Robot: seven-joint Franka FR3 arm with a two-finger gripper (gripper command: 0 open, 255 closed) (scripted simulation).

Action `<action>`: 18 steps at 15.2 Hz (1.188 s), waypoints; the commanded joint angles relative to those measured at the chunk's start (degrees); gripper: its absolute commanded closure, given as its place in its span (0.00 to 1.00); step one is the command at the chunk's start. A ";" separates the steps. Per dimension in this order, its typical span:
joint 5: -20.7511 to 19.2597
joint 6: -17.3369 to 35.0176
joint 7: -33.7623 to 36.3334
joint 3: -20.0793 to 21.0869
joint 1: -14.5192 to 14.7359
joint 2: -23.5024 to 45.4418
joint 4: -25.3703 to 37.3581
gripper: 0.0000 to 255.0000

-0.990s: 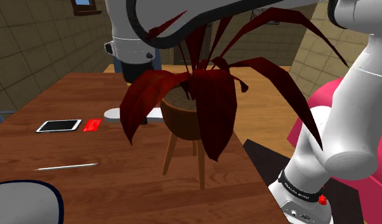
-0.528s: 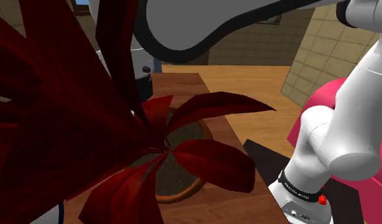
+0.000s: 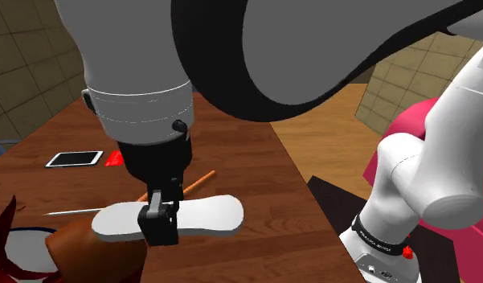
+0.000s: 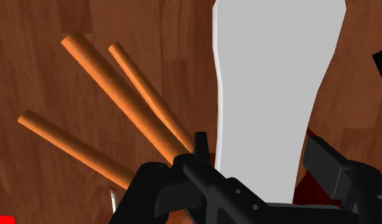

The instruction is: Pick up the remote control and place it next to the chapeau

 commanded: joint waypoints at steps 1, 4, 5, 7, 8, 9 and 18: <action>-0.14 0.01 3.10 1.64 1.30 0.67 0.63 1.00; -0.56 0.51 6.76 3.57 2.86 1.91 1.22 1.00; -0.63 1.26 6.81 3.60 2.87 2.04 0.59 1.00; -0.78 2.77 6.95 3.66 2.90 2.36 -0.64 1.00; -0.87 3.53 7.02 3.69 2.91 2.54 -1.24 1.00; -0.96 4.28 7.10 3.72 2.93 2.73 -1.83 1.00; -2.23 11.01 8.12 3.97 3.07 5.07 -6.52 1.00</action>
